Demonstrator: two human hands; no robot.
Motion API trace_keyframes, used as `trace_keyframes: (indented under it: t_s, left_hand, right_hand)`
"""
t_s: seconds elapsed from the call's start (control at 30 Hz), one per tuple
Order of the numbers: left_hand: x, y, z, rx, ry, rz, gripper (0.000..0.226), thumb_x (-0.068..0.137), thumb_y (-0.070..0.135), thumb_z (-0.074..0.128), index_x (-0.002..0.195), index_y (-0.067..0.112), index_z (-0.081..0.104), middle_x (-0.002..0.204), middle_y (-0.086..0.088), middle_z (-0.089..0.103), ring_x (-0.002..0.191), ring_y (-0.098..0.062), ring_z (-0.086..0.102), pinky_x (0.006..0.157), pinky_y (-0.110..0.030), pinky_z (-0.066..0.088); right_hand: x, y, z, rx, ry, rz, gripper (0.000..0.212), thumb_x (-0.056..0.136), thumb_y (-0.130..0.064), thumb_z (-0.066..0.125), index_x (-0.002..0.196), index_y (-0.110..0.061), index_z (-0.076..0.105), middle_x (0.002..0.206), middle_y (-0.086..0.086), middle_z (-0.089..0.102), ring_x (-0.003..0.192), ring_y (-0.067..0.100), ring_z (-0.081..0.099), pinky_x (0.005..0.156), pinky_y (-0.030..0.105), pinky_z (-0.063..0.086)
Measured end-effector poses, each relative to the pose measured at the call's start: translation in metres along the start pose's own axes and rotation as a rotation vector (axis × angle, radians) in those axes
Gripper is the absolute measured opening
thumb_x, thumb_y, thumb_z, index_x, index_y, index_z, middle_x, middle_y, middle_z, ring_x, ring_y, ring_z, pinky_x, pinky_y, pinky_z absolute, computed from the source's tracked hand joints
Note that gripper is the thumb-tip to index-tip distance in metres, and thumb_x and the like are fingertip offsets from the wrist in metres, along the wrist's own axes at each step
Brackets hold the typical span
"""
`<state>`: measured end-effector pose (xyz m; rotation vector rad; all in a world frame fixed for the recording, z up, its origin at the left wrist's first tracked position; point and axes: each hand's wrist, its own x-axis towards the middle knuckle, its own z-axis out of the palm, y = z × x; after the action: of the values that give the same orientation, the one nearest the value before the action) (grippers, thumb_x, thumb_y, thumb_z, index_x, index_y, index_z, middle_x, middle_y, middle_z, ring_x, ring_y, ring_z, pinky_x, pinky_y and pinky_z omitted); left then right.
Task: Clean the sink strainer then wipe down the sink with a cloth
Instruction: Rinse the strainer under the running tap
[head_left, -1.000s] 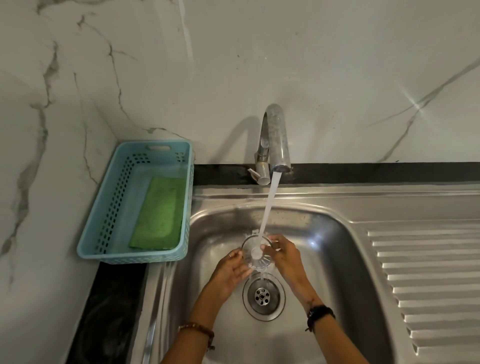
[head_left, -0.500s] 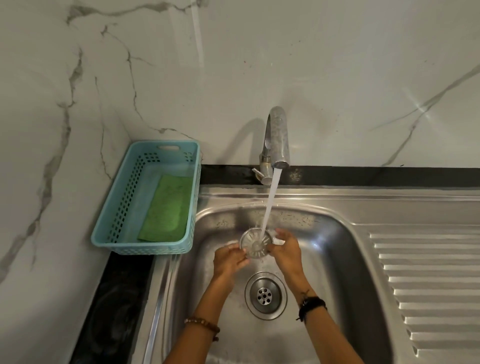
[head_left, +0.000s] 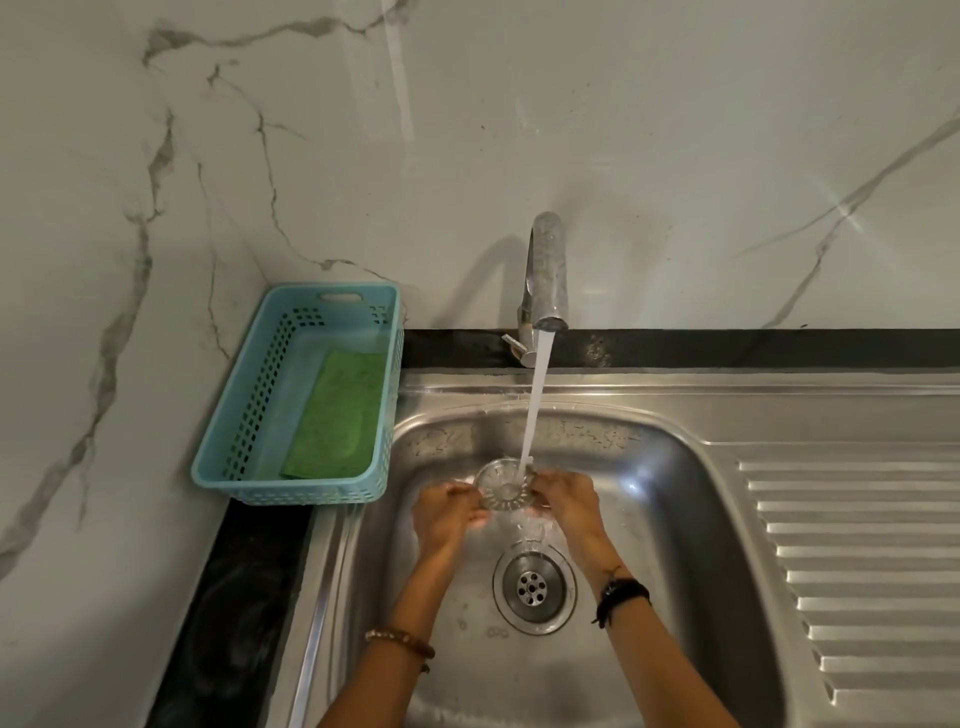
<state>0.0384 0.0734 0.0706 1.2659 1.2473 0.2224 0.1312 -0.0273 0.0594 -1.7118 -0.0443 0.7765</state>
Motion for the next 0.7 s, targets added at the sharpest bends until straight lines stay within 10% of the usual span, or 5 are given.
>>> trace_keyframes:
  t_s: [0.13, 0.37, 0.57, 0.7]
  left_hand:
    - [-0.004, -0.003, 0.009, -0.315, -0.179, -0.228, 0.015, 0.081, -0.007, 0.061, 0.096, -0.008, 0.062, 0.086, -0.018, 0.066, 0.071, -0.02, 0.063, 0.053, -0.019, 0.056]
    - [-0.001, -0.001, 0.018, 0.14, 0.016, 0.251, 0.011, 0.081, 0.011, 0.066, 0.071, 0.014, 0.063, 0.075, -0.008, 0.07, 0.071, -0.022, 0.068, 0.069, -0.035, 0.057]
    - [0.006, -0.014, 0.008, -0.324, -0.046, -0.124, 0.005, 0.089, 0.004, 0.056, 0.087, 0.0, 0.058, 0.08, -0.015, 0.063, 0.056, -0.017, 0.065, 0.05, -0.02, 0.054]
    - [0.007, -0.015, 0.004, -0.557, -0.216, -0.298, 0.02, 0.092, 0.023, 0.055, 0.087, 0.004, 0.059, 0.087, -0.015, 0.065, 0.087, -0.027, 0.063, 0.081, -0.035, 0.053]
  right_hand:
    - [-0.006, -0.007, -0.012, -0.179, 0.002, -0.296, 0.015, 0.087, -0.003, 0.061, 0.093, -0.014, 0.069, 0.09, 0.002, 0.071, 0.083, 0.013, 0.067, 0.073, 0.025, 0.058]
    - [0.002, 0.019, -0.02, 0.139, 0.066, -0.029, 0.011, 0.083, 0.004, 0.061, 0.091, 0.002, 0.068, 0.085, 0.014, 0.069, 0.074, 0.023, 0.064, 0.063, 0.023, 0.052]
    - [0.004, 0.005, -0.005, -0.011, 0.04, -0.163, 0.018, 0.087, -0.002, 0.058, 0.085, -0.017, 0.067, 0.094, 0.009, 0.07, 0.079, 0.017, 0.065, 0.061, 0.028, 0.055]
    - [-0.005, 0.005, -0.018, -0.118, -0.022, -0.459, 0.01, 0.087, -0.008, 0.061, 0.091, -0.017, 0.065, 0.092, -0.006, 0.07, 0.086, 0.006, 0.066, 0.075, 0.019, 0.055]
